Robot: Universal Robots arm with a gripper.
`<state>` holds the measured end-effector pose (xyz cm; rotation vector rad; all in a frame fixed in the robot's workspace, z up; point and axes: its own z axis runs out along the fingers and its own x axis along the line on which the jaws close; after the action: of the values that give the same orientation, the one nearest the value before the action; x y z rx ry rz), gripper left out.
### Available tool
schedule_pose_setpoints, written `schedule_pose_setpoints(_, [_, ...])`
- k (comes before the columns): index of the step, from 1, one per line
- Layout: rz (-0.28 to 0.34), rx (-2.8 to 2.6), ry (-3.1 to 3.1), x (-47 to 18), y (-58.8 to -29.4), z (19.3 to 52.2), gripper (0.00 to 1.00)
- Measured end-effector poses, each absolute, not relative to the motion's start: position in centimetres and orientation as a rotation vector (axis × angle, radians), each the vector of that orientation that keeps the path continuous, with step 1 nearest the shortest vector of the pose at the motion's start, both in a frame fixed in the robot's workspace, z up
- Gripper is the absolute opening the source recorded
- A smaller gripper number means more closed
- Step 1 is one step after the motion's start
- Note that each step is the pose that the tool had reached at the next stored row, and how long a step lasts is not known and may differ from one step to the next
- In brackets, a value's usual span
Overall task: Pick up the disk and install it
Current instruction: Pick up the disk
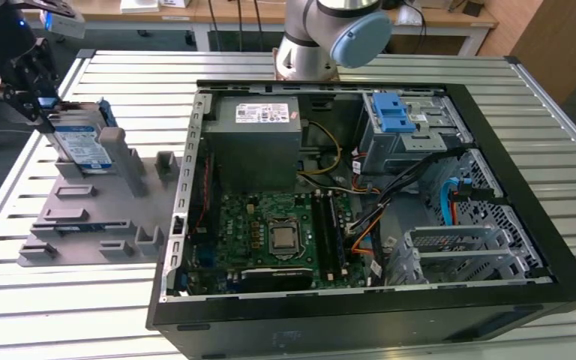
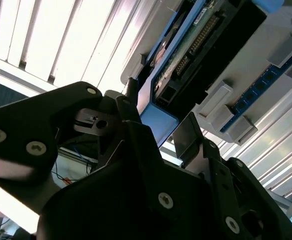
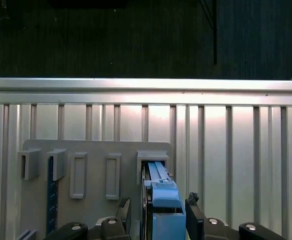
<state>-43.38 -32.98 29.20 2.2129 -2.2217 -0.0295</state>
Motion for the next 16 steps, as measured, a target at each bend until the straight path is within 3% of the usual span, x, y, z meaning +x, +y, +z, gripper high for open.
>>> schedule_pose_setpoints(1, [-0.029, 2.213, -2.222, -43.39, -32.98, 29.19, 0.52])
schedule_pose_setpoints(15, [-0.027, 2.202, -2.231, -43.38, -32.97, 29.03, 0.51])
schedule_pose_setpoints(16, [-0.027, 2.202, -2.231, -43.38, -32.97, 29.02, 0.44])
